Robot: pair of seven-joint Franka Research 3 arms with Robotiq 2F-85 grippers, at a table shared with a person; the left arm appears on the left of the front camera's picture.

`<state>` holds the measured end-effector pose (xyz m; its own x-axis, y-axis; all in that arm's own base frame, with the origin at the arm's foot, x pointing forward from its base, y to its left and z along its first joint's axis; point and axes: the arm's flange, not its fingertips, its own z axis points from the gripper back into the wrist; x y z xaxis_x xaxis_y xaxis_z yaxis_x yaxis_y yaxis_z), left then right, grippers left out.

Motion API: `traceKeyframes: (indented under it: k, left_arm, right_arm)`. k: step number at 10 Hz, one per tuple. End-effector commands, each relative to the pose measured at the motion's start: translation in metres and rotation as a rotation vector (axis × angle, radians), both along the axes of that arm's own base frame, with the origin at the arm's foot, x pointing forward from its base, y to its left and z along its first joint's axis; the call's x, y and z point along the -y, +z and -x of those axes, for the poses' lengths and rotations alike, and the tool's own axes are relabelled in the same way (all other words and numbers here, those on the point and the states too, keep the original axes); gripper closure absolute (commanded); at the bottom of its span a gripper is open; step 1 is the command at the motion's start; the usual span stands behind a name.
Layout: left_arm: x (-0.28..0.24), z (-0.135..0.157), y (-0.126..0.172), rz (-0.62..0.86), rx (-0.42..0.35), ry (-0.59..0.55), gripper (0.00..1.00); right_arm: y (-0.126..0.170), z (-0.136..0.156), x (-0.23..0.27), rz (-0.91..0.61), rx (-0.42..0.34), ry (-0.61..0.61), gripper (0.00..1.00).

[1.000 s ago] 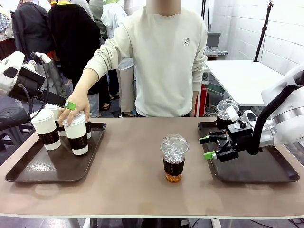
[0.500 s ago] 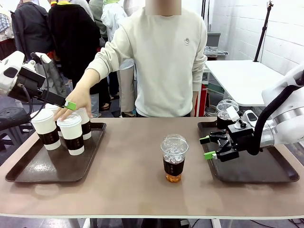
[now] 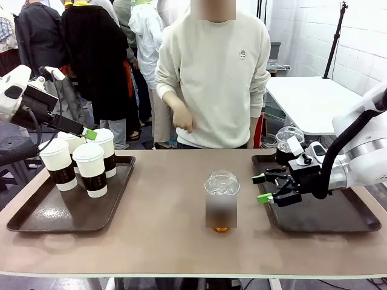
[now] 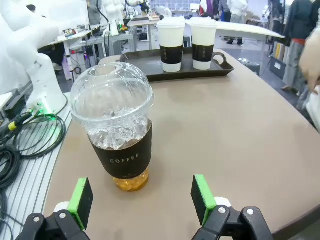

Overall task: Distribute the coffee onto the tray.
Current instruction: Pick up another iced Americano from the middle of the table and place it on the right Handle tray.

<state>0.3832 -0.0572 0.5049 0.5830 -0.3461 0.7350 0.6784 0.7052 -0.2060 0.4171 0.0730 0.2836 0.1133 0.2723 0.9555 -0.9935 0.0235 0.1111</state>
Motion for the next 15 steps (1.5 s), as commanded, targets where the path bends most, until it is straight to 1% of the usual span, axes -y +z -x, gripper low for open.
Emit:
traceKeyframes:
  k: [1,4,6,10,13,15]
  left_arm:
    - [0.0,-0.001,-0.001,0.017,-0.007,-0.001,0.0]
    - [0.0,-0.001,-0.001,0.017,-0.007,-0.001,0.0]
    - [0.0,-0.001,-0.001,0.017,-0.007,-0.001,0.0]
    - [0.0,-0.001,-0.001,0.017,-0.007,-0.001,0.0]
    - [0.0,-0.001,-0.001,0.017,-0.007,-0.001,0.0]
    - [0.0,-0.001,-0.001,0.017,-0.007,-0.001,0.0]
  right_arm:
    - [-0.016,0.008,-0.017,-0.029,0.032,-0.028,0.0]
    - [-0.029,0.016,-0.032,-0.055,0.017,-0.018,0.0]
    - [-0.038,0.024,-0.044,-0.065,0.022,-0.009,0.0]
    - [-0.047,0.032,-0.061,-0.091,0.027,0.014,0.0]
    - [-0.049,0.032,-0.073,-0.098,0.043,0.012,0.0]
    - [-0.052,0.031,-0.082,-0.106,0.039,0.018,0.0]
